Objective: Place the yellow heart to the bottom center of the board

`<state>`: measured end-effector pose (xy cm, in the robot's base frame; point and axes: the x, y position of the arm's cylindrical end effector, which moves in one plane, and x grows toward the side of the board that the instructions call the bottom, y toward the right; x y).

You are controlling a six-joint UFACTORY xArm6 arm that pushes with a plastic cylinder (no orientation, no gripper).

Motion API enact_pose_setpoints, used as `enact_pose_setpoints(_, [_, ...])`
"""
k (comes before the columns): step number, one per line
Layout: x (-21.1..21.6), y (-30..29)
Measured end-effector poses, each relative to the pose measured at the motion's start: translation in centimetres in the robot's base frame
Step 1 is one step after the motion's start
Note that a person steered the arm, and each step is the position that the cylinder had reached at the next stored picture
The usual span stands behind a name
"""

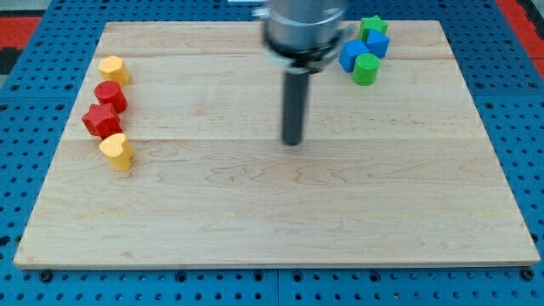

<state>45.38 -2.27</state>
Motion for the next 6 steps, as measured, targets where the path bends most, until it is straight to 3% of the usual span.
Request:
enact_pose_setpoints(1, [2.9, -11.4])
enact_pose_setpoints(2, [9.4, -13.8])
enact_pose_setpoints(3, [8.7, -22.1])
enact_pose_setpoints(4, [3.0, -26.5])
enact_pose_setpoints(5, [0.7, -21.2])
enact_pose_setpoints(6, [4.5, -13.2])
